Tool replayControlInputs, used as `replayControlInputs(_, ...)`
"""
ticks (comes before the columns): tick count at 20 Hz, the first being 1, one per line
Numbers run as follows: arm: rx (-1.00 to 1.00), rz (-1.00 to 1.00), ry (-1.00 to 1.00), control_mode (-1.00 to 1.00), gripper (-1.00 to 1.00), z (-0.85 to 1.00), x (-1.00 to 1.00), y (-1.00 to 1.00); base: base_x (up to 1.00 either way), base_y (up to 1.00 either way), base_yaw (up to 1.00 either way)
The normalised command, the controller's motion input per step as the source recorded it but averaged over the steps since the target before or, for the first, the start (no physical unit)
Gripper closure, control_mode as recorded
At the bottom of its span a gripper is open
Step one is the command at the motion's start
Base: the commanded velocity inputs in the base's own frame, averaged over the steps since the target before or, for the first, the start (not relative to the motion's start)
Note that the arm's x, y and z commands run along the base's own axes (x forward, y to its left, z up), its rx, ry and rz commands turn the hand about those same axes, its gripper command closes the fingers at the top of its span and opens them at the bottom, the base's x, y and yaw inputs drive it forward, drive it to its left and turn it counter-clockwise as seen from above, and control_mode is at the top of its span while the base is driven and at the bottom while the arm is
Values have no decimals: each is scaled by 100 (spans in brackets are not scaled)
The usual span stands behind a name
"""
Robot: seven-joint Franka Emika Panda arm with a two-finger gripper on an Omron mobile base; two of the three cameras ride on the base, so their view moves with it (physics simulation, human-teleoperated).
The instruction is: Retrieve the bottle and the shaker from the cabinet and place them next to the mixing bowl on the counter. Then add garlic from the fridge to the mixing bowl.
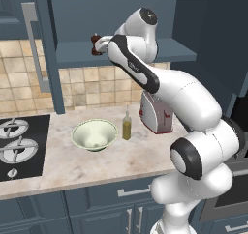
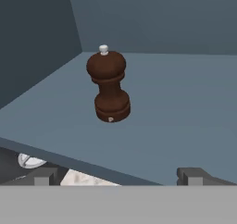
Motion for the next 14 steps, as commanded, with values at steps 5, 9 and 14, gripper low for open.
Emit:
replayControlInputs(5,-1,0,1,-100,-100,0,30,21,0,0,0)
replayControlInputs(9,-1,0,0,-100,-100,0,20,23,0,0,0)
replayControlInputs(14,-1,0,0,-100,-100,0,19,17,0,0,0)
